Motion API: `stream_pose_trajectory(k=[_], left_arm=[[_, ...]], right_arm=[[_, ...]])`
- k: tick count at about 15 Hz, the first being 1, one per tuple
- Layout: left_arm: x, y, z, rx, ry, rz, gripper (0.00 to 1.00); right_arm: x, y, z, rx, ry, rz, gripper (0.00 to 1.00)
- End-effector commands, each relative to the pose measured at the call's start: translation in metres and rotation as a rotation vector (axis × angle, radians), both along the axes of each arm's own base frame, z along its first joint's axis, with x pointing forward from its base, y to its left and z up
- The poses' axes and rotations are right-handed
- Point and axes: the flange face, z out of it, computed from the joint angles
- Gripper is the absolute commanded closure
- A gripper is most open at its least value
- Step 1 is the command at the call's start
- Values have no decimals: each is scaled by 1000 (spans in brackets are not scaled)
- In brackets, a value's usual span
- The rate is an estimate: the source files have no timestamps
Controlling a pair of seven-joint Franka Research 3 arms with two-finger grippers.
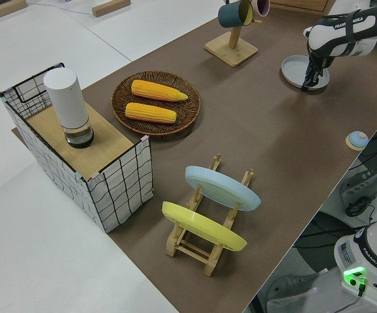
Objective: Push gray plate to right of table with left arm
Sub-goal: 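Push the gray plate with the left gripper across the table toward the toaster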
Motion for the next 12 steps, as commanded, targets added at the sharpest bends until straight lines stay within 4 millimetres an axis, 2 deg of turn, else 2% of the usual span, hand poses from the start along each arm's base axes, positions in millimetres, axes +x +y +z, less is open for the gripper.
stream_pose_trajectory(k=[1, 8, 9, 10, 11, 12], left_arm=[[-7, -21, -27, 2, 33, 9, 1000], [-6, -24, -22, -3, 27, 16, 1000], [-6, -24, -22, -1, 27, 10, 905], [-5, -23, -22, 5, 20, 3, 473], [-5, -22, -22, 19, 10, -16, 150], [-4, -21, -21, 34, 2, -28, 2]], right_arm=[[-2, -3, 4, 2, 2, -18, 17], [-2, -2, 4, 4, 2, -17, 17], [-2, -3, 4, 2, 2, -18, 17], [-2, -2, 4, 4, 2, -18, 17], [-2, -2, 4, 4, 2, -17, 17], [-2, -2, 4, 4, 2, -17, 17]])
